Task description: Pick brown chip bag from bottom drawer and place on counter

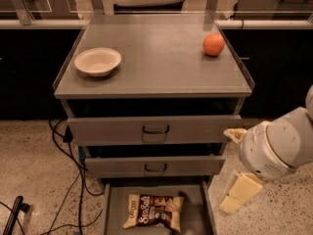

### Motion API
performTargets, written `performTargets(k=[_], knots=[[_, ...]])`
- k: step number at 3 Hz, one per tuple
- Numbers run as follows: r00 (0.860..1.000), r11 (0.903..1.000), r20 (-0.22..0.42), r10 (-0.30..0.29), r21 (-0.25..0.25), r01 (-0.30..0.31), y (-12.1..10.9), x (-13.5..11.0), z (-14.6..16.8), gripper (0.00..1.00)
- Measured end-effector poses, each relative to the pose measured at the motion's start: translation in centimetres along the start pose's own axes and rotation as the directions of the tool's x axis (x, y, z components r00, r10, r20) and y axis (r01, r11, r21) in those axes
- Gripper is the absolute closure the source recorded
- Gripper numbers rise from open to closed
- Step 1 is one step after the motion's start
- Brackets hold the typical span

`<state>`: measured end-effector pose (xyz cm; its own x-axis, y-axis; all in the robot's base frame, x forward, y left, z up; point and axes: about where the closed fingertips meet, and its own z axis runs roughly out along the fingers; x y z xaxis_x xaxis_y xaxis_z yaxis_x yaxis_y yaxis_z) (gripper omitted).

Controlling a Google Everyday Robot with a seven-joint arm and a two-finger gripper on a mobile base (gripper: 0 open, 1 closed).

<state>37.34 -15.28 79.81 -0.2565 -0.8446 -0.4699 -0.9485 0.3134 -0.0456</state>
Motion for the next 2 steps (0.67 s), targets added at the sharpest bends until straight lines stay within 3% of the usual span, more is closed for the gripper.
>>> performTargets(k=[1,2], knots=[[1.0,0.9989,0.012,0.018,-0.045,-0.017,-0.1,-0.5,2.4,0.0],[1.0,0.9949,0.003,0.013,-0.1,-0.013,-0.3,-0.8,8.6,0.0]])
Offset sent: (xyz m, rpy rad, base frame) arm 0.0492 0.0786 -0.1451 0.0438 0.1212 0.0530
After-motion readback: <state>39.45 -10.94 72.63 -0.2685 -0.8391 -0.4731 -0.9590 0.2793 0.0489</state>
